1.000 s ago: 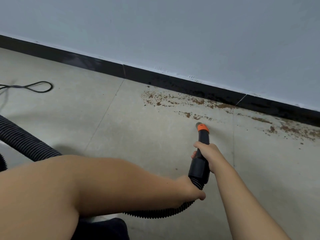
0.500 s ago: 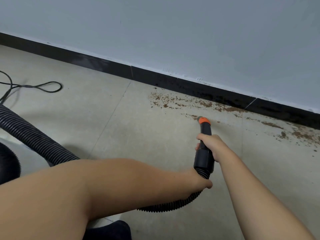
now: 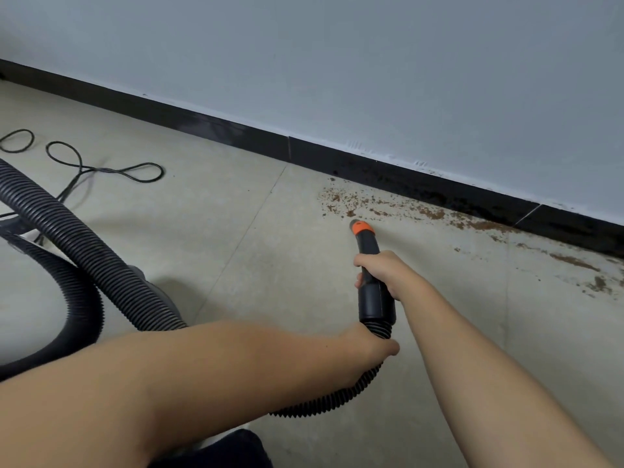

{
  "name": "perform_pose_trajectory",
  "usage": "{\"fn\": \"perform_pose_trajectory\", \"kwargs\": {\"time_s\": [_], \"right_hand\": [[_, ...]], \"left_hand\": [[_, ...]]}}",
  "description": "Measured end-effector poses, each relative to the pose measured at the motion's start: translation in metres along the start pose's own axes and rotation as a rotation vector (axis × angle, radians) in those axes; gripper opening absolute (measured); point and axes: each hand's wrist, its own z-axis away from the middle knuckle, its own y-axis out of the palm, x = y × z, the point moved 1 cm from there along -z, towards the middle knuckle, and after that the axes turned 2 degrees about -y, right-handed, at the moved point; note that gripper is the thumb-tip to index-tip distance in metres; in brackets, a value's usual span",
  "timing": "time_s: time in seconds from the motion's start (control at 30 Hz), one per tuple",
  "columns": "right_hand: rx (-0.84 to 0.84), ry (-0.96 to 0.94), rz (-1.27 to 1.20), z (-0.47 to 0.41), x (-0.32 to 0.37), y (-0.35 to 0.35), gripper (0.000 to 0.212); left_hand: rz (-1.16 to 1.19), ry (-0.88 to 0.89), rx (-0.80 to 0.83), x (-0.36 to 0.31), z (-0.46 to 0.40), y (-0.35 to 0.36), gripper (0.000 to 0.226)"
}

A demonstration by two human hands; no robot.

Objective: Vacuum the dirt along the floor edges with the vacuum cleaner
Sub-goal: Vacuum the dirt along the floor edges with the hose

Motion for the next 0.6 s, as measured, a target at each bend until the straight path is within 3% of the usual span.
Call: {"fn": "perform_pose_trajectory", "kwargs": {"time_s": [0.3, 0.6], "right_hand": [[0.101, -0.043, 0.137, -0.013, 0.037, 0.054, 0.030], [-0.060, 0.009, -0.007, -0.009, 0.017, 0.009, 0.027]], "left_hand": [[0.194, -0.020, -0.127, 0.013, -0.007, -0.037, 0.020], [0.154, -0.029, 0.095, 0.001, -0.005, -0.024, 0.015]]}}
